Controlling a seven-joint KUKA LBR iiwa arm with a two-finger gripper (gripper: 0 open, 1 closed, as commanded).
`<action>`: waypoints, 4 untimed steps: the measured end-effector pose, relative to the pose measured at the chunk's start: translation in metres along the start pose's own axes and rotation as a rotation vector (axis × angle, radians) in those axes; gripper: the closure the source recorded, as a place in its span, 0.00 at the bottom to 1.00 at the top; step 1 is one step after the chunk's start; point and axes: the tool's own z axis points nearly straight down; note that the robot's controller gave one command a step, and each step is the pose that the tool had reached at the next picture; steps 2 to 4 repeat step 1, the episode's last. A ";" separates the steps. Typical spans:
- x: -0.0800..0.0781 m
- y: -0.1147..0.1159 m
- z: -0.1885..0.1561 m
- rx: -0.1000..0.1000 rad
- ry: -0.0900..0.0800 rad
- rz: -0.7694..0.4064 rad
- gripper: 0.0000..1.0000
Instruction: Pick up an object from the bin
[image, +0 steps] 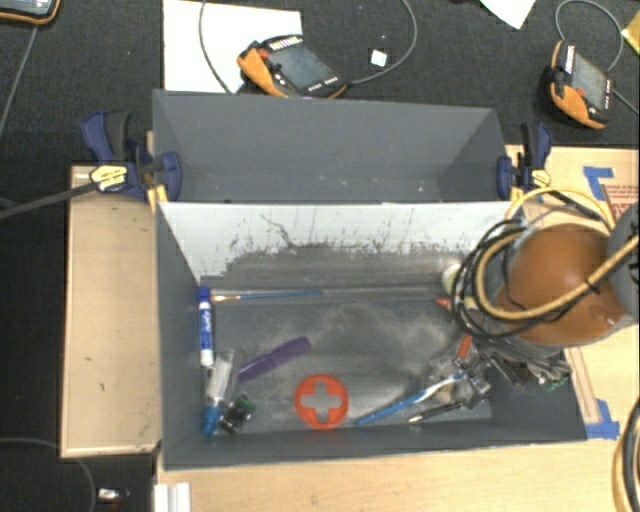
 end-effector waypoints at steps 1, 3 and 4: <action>-0.001 0.000 -0.033 0.000 -0.001 0.001 1.00; -0.001 0.000 -0.033 0.000 -0.001 0.001 1.00; -0.001 0.000 -0.033 0.000 -0.001 0.001 1.00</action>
Offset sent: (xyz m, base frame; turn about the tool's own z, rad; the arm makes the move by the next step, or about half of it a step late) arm 0.0006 -0.0002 0.0926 0.0009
